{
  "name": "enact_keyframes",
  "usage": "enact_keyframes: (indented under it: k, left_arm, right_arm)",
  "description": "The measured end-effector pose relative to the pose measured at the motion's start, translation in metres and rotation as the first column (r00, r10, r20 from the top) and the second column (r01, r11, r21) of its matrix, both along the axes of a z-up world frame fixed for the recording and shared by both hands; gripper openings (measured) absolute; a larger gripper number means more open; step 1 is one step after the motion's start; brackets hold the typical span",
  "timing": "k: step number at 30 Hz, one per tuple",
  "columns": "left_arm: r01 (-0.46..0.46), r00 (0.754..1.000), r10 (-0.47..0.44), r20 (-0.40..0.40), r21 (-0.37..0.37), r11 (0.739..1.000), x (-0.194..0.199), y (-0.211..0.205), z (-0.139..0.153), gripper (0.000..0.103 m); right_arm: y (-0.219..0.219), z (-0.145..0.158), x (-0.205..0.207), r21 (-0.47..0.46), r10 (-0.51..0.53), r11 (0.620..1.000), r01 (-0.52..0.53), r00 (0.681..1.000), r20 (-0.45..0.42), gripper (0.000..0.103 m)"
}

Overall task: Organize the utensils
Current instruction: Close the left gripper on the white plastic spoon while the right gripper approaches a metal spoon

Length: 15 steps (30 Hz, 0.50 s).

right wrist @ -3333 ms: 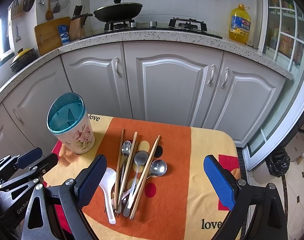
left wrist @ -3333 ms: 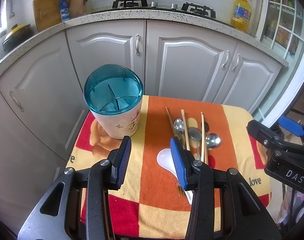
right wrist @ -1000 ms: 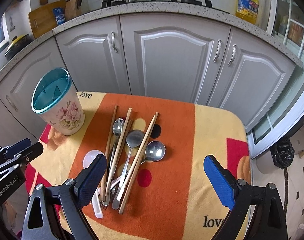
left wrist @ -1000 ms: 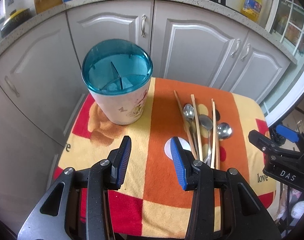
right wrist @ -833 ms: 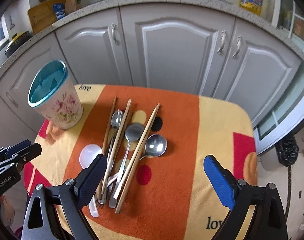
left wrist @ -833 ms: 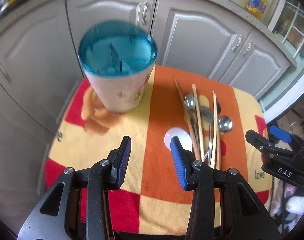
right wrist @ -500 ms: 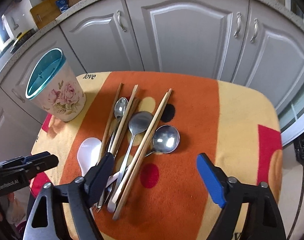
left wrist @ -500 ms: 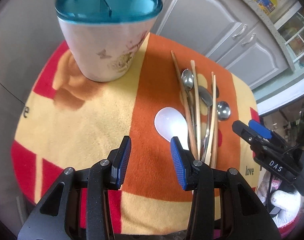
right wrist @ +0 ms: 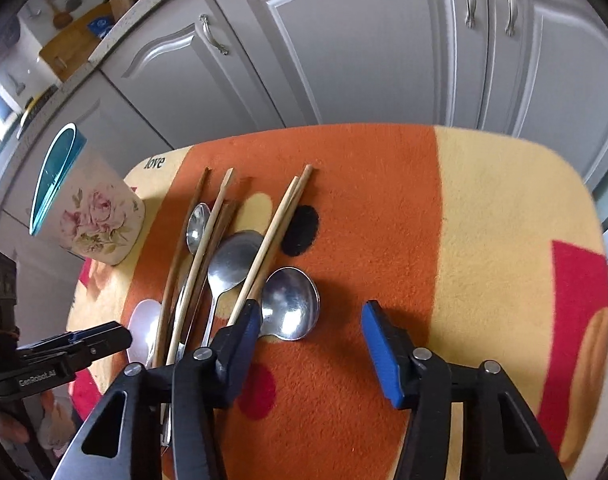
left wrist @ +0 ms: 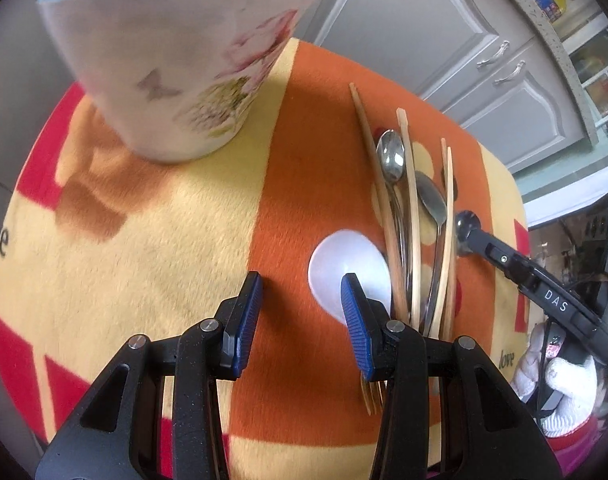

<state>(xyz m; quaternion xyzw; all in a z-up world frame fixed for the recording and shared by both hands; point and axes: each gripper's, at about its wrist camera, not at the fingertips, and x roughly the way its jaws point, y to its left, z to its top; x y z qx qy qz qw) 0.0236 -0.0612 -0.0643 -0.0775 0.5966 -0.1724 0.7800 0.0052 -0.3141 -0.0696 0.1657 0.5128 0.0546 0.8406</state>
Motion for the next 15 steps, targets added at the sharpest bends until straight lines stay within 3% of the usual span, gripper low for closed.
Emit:
enact_keyframes:
  k: [15]
  left_arm:
    - [0.072, 0.996, -0.075, 0.050, 0.061, 0.996, 0.007, -0.023, 0.000, 0.040]
  right_arm:
    - [0.000, -0.002, 0.009, 0.054, 0.089, 0.994, -0.091, 0.995, 0.036, 0.043]
